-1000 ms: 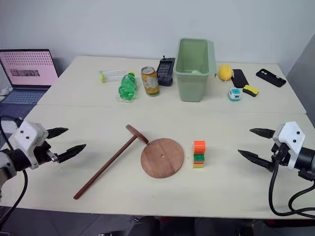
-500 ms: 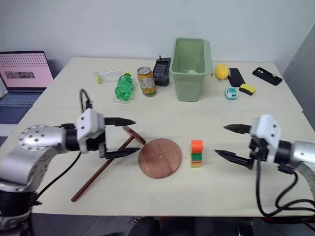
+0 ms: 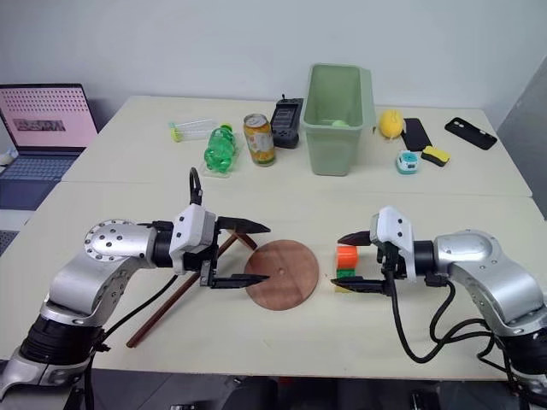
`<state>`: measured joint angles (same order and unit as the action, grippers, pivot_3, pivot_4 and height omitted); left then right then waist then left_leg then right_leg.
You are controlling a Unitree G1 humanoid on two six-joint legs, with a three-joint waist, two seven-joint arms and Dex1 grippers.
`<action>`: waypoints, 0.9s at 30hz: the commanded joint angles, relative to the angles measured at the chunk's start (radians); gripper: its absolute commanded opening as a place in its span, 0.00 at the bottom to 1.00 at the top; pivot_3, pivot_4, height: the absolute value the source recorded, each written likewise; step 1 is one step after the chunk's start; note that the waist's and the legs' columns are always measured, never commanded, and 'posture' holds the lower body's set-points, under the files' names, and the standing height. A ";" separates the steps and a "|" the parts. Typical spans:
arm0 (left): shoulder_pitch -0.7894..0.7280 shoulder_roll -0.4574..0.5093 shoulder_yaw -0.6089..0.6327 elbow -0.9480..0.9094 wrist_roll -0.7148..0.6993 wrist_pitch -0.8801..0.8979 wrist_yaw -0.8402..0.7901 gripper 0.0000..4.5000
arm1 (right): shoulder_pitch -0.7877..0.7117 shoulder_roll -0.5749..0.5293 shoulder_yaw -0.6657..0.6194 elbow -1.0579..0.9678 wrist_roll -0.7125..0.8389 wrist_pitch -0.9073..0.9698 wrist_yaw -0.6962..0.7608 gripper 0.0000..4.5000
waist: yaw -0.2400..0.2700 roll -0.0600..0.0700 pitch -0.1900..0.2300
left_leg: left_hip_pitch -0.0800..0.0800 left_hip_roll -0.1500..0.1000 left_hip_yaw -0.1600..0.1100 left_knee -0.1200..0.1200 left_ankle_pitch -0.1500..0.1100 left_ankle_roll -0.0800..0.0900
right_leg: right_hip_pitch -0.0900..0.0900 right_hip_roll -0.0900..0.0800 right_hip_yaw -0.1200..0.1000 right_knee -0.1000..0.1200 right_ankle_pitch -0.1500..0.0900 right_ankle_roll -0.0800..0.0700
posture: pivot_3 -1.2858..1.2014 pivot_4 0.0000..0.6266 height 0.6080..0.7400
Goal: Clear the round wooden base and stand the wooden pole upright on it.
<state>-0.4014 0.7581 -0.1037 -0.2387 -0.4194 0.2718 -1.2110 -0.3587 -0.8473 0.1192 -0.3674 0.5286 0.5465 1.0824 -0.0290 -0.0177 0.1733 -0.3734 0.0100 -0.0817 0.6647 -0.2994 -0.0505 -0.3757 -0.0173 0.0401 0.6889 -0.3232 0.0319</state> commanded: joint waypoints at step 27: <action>-0.063 -0.073 0.003 0.021 0.006 0.003 0.029 1.00 | -0.074 0.016 -0.099 0.093 -0.034 -0.034 0.060 0.33 | 0.001 0.000 0.000 | 0.000 0.000 -0.002 0.000 0.000 0.000 | -0.001 -0.001 0.000 0.001 0.000 0.000 | 0.52 0.24 1.00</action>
<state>-0.4344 0.6964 -0.1127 -0.2178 -0.3935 0.2678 -1.1886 -0.4420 -0.8061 0.1056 -0.2337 0.4650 0.4961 1.1675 -0.0281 -0.0176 0.1733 -0.3742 0.0097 -0.0837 0.6649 -0.2994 -0.0505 -0.3764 -0.0185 0.0395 0.6896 -0.3232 0.0319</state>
